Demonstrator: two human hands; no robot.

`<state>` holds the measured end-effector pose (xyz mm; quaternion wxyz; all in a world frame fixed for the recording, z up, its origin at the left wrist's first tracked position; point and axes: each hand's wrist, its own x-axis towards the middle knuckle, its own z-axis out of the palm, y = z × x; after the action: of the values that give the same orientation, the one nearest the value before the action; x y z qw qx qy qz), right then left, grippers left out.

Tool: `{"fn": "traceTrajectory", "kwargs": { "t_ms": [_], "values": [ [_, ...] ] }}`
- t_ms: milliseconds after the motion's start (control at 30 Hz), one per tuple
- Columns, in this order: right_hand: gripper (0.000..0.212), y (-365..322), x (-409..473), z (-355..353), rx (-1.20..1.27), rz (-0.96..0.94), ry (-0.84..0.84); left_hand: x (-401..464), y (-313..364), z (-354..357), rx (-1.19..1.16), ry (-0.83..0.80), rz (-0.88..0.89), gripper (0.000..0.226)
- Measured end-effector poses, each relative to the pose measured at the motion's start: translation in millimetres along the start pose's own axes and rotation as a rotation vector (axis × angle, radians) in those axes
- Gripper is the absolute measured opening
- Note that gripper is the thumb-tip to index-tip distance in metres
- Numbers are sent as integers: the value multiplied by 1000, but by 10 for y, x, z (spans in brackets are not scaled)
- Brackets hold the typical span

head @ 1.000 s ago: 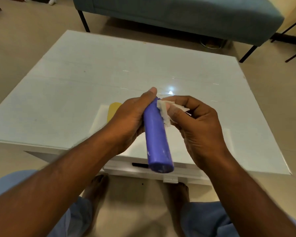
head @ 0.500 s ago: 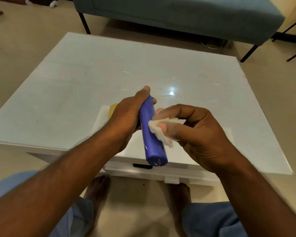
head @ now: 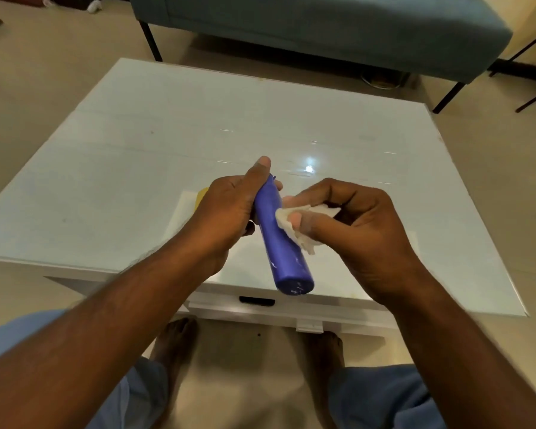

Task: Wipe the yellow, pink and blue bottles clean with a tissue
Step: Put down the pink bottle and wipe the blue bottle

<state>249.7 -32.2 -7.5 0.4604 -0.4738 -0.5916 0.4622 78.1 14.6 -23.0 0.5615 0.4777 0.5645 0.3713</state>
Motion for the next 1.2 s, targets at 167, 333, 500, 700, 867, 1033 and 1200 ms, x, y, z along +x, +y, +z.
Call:
{"fn": "traceTrajectory", "kwargs": {
  "t_ms": [167,333,500,700,867,1033,1200],
  "values": [
    [12,47,34,31,-40,-19,83,-75,-14,54,136,-31,94,52],
    [10,-34,-50,18,121,-61,-198,-37,-1,-6,110,0,29,46],
    [12,77,11,71,-32,-106,-35,-120,-51,71,162,-31,-24,39],
    [12,18,-83,-45,31,-55,-321,31,11,-53,151,186,-54,35],
    [12,40,-24,-29,29,-46,-133,-5,-66,25,169,122,-55,42],
    [10,68,-68,-106,-75,57,-234,144,-5,-114,165,256,-28,44],
    [14,149,-6,-95,-239,103,206,130,5,-177,-132,136,-166,43]
  ]
}}
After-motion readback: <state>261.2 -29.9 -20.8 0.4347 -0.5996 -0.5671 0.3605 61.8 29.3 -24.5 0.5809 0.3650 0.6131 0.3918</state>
